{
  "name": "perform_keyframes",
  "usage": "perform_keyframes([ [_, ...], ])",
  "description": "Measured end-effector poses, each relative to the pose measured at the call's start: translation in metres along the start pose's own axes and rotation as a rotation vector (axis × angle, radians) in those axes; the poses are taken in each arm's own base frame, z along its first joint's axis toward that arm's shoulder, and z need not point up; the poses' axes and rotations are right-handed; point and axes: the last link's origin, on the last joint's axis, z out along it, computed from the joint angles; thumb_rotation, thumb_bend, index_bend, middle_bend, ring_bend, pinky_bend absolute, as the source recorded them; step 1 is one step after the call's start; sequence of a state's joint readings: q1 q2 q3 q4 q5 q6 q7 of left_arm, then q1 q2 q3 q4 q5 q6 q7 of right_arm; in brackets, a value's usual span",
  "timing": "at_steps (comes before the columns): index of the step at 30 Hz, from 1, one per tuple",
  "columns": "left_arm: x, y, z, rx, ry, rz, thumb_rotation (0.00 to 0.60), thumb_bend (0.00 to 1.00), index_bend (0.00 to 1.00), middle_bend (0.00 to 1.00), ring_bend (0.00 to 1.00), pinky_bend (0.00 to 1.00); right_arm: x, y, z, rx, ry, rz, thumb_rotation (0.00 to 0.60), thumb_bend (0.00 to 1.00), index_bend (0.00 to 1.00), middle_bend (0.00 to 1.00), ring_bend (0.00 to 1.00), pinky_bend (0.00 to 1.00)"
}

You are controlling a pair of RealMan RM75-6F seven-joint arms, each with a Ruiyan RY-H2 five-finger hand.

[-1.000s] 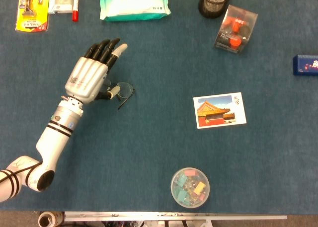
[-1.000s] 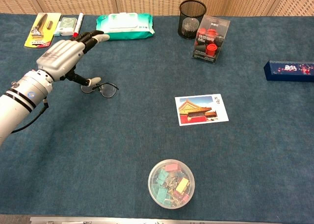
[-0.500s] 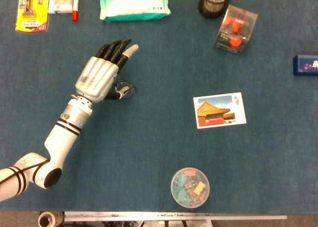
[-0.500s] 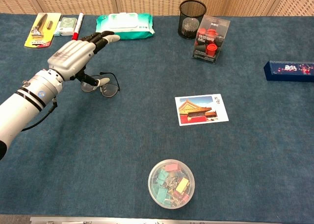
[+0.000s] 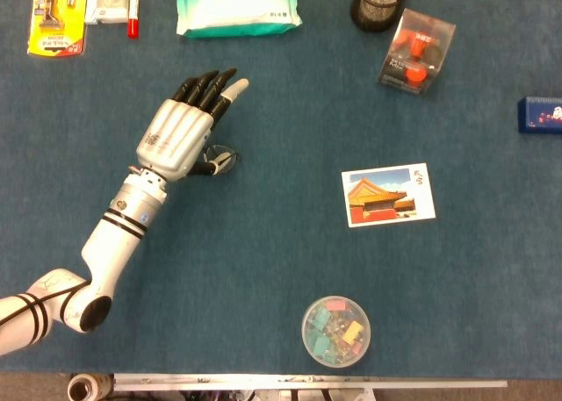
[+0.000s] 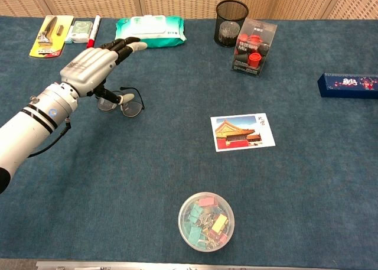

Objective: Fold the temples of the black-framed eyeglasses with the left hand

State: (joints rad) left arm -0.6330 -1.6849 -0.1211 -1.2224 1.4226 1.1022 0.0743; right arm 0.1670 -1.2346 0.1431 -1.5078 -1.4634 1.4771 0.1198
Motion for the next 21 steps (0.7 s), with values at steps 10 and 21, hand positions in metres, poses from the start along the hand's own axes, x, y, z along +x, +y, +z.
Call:
perform_keyframes([
  [10, 0.010, -0.004, 0.000, 0.004, 0.025, 0.023, 0.600, 0.22, 0.07, 0.03, 0.02, 0.11, -0.001, 0.000, 0.000, 0.005, -0.001, 0.005, 0.600, 0.60, 0.58, 0.52, 0.42, 0.66],
  [21, 0.009, -0.017, 0.005, 0.036, 0.013, 0.043, 0.600, 0.22, 0.07, 0.03, 0.02, 0.11, -0.002, 0.000, 0.000, 0.001, -0.003, 0.001, 0.600, 0.60, 0.58, 0.52, 0.42, 0.66],
])
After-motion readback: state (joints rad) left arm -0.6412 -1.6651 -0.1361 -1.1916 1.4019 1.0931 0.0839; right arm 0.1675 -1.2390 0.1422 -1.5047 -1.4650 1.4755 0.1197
